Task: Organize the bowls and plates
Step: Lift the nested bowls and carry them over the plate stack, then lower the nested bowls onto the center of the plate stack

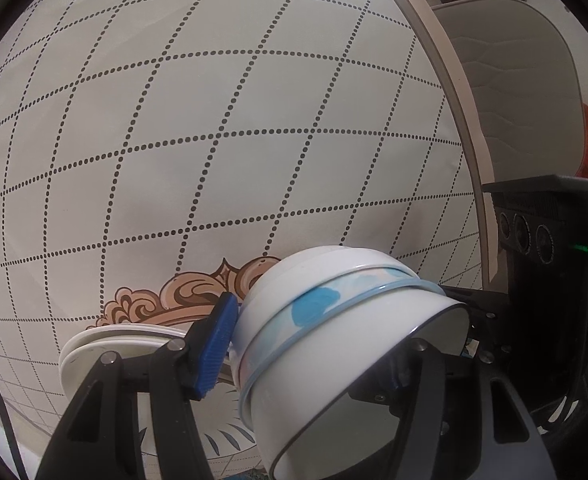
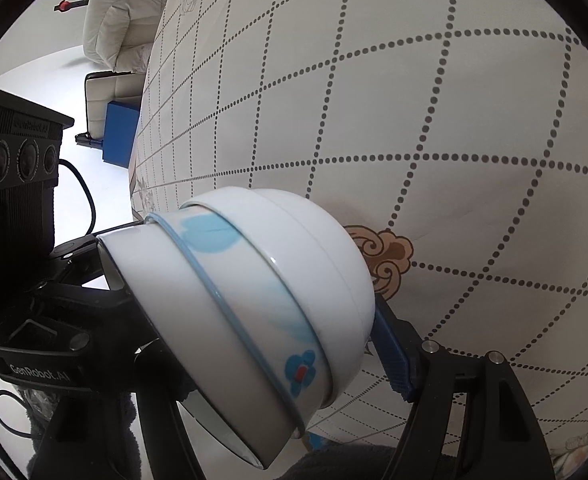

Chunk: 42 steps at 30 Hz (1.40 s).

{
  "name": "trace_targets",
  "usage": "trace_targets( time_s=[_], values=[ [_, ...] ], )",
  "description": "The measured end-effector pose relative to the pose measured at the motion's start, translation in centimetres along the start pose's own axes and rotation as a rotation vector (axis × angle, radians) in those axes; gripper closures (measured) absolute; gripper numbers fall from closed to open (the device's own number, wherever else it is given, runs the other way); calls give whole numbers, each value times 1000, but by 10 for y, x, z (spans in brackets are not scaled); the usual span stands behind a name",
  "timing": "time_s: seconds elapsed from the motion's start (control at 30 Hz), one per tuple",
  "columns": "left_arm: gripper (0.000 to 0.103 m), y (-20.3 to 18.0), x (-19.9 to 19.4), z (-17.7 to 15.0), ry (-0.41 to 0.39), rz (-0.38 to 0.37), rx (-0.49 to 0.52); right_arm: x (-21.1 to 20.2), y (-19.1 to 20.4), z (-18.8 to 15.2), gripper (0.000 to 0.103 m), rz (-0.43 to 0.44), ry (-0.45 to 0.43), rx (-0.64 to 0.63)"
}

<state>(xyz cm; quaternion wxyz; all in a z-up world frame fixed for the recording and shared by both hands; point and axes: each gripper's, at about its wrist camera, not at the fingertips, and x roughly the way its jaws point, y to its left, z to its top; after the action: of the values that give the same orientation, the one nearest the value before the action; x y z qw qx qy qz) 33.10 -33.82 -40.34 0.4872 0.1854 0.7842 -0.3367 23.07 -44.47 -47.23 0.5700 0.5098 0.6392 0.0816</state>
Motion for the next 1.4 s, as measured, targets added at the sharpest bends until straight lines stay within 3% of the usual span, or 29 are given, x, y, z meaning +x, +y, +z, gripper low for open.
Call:
trace_targets(
  time_s=[0.33, 0.7, 1.03, 1.4],
  values=[
    [44, 18, -41, -26, -59, 9, -39, -5, 44, -9, 28, 2, 11, -72],
    [44, 64, -69, -83, -129, -21, -149, 19, 105, -35, 28, -27, 74, -187],
    [44, 111, -54, -122, -134, -69, -250, 64, 121, -57, 28, -61, 158, -233],
    [44, 142, -29, -130, -109, -117, -299, 103, 114, -55, 28, -103, 206, -220]
  ],
)
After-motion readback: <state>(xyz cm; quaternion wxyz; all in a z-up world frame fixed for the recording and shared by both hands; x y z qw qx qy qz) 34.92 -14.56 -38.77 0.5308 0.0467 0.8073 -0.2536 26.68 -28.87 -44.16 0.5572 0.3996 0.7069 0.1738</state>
